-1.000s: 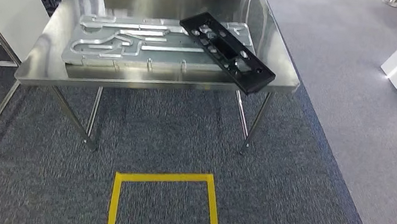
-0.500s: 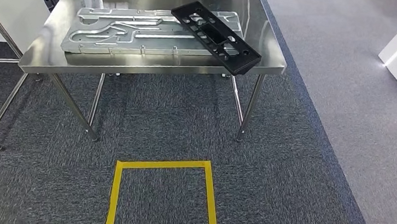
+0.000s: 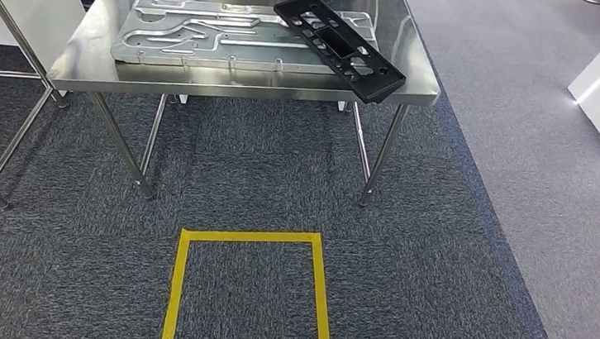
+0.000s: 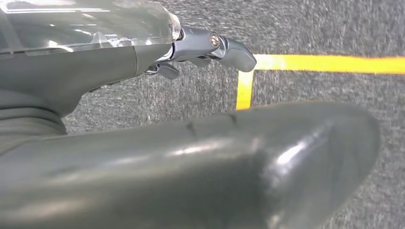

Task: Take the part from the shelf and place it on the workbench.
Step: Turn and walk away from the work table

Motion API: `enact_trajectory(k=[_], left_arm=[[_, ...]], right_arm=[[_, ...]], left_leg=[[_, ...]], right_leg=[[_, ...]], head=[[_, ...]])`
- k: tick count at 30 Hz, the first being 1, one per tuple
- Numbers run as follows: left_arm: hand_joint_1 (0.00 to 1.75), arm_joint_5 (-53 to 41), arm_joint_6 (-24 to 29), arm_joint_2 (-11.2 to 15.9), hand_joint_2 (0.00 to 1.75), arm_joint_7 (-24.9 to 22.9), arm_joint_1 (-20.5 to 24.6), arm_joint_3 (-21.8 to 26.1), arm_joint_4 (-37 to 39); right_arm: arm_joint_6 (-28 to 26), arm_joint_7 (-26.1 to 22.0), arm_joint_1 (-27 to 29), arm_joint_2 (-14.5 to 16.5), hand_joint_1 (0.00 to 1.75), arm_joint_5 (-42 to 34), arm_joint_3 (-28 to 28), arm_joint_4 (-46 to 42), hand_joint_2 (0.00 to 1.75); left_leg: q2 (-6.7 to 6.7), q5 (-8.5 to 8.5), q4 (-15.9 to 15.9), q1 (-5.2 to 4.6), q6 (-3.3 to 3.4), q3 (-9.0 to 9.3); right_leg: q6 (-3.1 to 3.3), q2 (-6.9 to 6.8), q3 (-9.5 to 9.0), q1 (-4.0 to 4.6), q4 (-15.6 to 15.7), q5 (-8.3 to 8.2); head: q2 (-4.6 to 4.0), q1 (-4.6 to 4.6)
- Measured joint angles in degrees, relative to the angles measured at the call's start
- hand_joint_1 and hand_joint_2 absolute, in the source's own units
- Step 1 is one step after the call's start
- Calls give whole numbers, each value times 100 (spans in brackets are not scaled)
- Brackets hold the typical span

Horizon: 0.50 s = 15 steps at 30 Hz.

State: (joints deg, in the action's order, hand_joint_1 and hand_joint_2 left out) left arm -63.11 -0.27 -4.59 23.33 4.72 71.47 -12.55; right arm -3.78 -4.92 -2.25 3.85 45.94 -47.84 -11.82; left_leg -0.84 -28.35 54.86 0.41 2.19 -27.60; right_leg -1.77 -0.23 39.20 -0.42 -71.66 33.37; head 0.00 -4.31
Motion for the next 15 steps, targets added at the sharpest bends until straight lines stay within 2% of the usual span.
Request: enact_trajectory(k=[1,2,4,5,6,8,10,12,13,15], left_arm=[[0,7,9,0,0,-17,-5,1,0],[0,11,17,-1,0,-34,-8,2,0],[0,12,20,-5,0,-55,-10,3,0],[0,13,20,-8,0,-58,-7,3,0],[0,13,21,-11,0,-60,-5,3,0],[0,15,23,-13,0,-66,0,3,0],[0,23,26,-13,0,-95,4,3,0],[0,38,24,-13,0,-143,6,6,0],[0,43,18,-13,44,-161,3,7,0],[0,54,-6,-14,131,-161,-5,8,1]], right_arm=[[10,15,5,1,0,-2,-1,3,0],[24,31,8,2,0,-7,-3,4,0],[53,56,10,-1,0,-18,-7,4,0],[62,63,7,-3,0,-23,-9,4,44],[69,67,4,-4,0,-26,-10,4,87],[71,75,3,-4,0,-31,-13,4,175],[74,94,6,-3,0,-25,-15,4,175],[76,137,6,-4,0,5,-15,4,175],[74,183,6,-6,0,21,-17,4,175],[51,325,5,-13,0,38,-31,4,87]], left_leg=[[0,11,17,-3,-3,-29],[0,16,36,-3,-10,-47],[1,11,74,-1,-32,-51],[2,0,103,-11,-55,-59],[2,-5,126,-20,-84,-73],[1,-6,152,-35,-148,-107],[7,-28,173,-27,-209,-118],[21,-246,495,-11,-268,-260],[27,-435,837,9,-299,-419],[30,-761,1602,49,-369,-775]], right_leg=[[-14,0,29,-13,-143,28],[-21,-1,-58,-24,-57,-56],[-7,-3,-501,-40,672,-401],[16,-4,-711,-31,1060,-518],[46,-4,-846,-21,1330,-583],[110,0,-891,9,1478,-573],[178,0,-885,-5,1502,-596],[255,-9,-889,-32,1545,-625],[283,-13,-884,-33,1553,-633],[315,-13,-865,-26,1546,-636]], head=[[0,-1],[0,0],[0,0],[0,0],[0,-1],[0,-2],[0,-2],[0,-2],[0,-2],[0,-2]])
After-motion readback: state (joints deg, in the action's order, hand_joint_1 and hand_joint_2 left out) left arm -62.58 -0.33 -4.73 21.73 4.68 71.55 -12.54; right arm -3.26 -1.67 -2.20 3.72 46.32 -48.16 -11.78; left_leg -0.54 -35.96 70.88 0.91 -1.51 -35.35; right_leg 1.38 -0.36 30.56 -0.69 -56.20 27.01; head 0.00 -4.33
